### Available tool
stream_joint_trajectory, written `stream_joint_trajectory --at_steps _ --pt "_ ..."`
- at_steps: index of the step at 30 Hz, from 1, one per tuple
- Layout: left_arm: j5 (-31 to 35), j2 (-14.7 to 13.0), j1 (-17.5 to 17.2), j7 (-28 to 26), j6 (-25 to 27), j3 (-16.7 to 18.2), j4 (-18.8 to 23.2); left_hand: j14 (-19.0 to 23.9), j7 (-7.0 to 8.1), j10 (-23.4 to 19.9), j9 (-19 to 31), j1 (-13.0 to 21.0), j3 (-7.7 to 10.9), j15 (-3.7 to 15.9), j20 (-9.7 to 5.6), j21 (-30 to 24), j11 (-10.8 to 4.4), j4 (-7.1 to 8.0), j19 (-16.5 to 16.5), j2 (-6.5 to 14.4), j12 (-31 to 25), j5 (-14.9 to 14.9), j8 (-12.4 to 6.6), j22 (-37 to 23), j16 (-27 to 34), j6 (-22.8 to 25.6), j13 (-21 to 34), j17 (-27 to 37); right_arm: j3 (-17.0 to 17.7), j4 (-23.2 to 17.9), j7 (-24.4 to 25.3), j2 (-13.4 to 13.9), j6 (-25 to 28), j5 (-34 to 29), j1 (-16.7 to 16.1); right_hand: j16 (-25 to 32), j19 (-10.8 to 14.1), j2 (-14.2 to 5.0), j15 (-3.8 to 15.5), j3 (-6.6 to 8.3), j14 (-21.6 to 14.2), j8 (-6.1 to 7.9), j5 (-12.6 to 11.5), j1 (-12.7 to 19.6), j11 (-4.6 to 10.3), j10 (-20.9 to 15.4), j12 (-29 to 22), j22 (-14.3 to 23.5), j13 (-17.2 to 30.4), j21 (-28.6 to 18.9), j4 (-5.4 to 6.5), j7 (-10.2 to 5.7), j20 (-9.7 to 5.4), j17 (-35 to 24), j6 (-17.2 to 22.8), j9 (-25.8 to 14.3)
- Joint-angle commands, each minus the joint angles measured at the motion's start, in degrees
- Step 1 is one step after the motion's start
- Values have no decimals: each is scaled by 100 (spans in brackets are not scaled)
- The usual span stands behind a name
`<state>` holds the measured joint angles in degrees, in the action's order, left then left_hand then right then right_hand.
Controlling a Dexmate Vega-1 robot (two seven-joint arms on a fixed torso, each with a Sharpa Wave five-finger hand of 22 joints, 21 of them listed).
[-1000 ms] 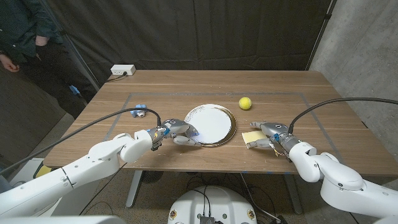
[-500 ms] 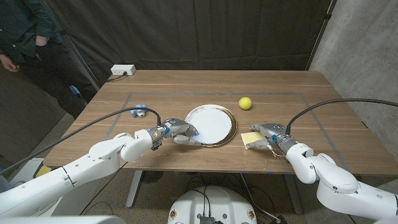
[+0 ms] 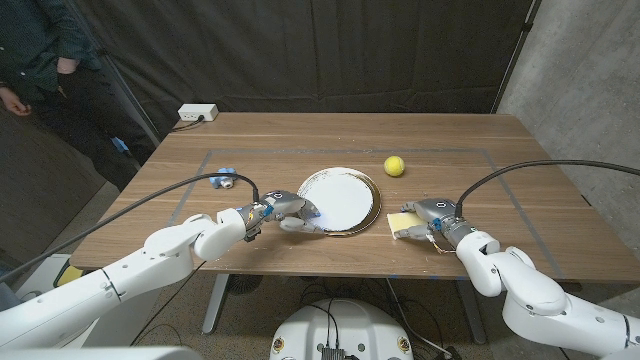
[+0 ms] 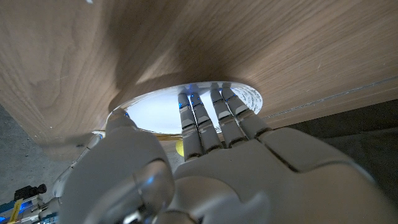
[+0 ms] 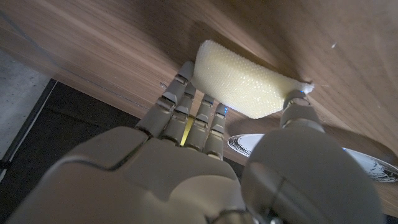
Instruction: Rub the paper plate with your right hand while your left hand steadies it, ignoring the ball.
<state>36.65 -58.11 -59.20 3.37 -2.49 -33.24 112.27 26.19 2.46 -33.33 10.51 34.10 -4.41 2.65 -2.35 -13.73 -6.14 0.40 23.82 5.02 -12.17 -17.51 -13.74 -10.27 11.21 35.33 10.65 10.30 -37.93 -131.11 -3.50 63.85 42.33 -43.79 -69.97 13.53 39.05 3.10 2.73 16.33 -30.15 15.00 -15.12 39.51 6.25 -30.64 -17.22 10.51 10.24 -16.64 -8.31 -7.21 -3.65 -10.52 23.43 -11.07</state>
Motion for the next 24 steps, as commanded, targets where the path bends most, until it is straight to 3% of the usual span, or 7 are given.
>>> stream_joint_trajectory --at_steps 1,6,9,15,18,24 --pt "27 30 14 10 27 -32 8 66 -20 -39 21 9 -22 345 -222 33 20 40 9 63 23 -2 4 -31 -6 67 20 25 -112 201 -188 -140 -25 -376 22 94 247 -103 854 103 -455 82 57 250 29 -396 -99 48 20 -77 -18 -29 -818 -31 397 -6" --pt "34 33 12 32 54 -39 29 66 -13 -42 21 15 -19 342 -220 36 27 41 10 74 26 1 12 -32 -7 66 21 25 -96 258 -248 -171 -48 -444 13 63 311 -237 890 213 -624 92 104 515 100 -657 -131 55 15 -77 -75 -96 -847 -24 602 -5" --pt "30 29 3 57 84 -37 49 64 -12 -41 21 18 -18 338 -217 40 28 42 5 81 29 4 14 -32 -9 71 21 25 -57 286 -193 -172 -111 -444 -17 49 454 -344 1000 306 -813 78 159 765 115 -858 -141 66 11 -117 -107 -114 -872 -23 729 -4" --pt "63 19 -21 72 140 -39 99 62 -2 -39 22 24 -17 337 -216 45 25 44 2 92 35 9 24 -32 -11 71 21 26 24 323 -48 -195 -224 -446 -75 45 717 -577 1014 446 -1178 62 292 1139 182 -1156 -118 98 6 -216 -95 -170 -876 -37 1006 -4" --pt "73 16 -30 85 166 -40 121 58 -1 -44 22 25 -17 334 -215 47 25 45 1 96 34 11 28 -32 -13 71 21 26 72 294 -70 -180 -260 -420 -89 40 856 -655 1001 443 -1353 76 374 1181 189 -1328 -108 116 4 -280 -32 -214 -869 -45 1219 -7" --pt "114 21 -31 112 228 -45 170 53 -1 -41 22 32 -16 333 -212 53 32 47 -4 107 41 18 41 -33 -16 61 22 26 228 162 -20 -153 -287 -307 -166 -6 874 -841 968 319 -1436 65 474 854 184 -1410 -24 143 6 -306 241 -369 -854 -67 1458 -15"
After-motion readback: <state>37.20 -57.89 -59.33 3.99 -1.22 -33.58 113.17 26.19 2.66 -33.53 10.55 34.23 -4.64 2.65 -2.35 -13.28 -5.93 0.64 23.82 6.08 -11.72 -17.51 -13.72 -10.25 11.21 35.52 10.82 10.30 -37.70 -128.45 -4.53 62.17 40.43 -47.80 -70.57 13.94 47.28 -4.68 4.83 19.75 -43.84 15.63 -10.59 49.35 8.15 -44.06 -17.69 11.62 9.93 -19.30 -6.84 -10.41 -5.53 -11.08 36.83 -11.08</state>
